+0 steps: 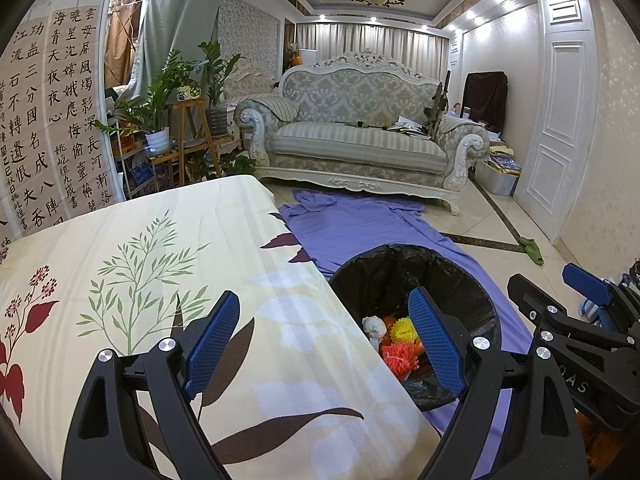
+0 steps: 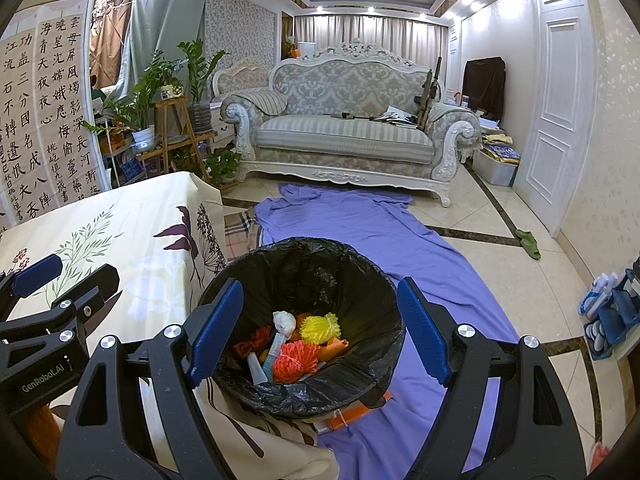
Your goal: Collect trash
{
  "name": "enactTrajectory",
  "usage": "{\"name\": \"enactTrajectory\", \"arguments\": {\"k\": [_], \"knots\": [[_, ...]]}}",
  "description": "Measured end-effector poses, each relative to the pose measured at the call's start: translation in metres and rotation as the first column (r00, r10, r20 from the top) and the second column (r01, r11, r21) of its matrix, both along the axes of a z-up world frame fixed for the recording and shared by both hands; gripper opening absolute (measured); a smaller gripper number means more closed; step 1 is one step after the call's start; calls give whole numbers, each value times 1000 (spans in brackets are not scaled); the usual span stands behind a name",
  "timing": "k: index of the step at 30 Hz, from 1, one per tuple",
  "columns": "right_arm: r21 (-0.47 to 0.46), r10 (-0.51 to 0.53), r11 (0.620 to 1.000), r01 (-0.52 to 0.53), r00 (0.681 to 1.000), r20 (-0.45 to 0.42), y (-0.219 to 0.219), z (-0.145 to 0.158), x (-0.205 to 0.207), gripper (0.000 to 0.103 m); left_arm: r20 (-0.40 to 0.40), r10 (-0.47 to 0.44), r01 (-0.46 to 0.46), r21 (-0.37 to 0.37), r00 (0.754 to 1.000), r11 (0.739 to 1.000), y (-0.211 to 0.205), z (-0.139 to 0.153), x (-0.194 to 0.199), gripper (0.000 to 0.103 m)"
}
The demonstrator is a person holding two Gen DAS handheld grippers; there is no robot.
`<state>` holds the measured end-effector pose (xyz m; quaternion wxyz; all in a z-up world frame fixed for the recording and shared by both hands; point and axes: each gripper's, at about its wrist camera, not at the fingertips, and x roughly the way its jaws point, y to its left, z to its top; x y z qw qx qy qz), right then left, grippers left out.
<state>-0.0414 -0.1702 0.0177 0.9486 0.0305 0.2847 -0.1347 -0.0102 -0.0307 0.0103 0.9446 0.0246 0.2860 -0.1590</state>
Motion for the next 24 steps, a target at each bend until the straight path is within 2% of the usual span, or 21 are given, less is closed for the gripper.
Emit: {"name": "enactTrajectory", "arguments": {"k": [24], "knots": [[1,-1,1000,1,1000,-2,0,0,0,77,1,-12,12,9,1000,1000,-1,-1,-2,84]]}}
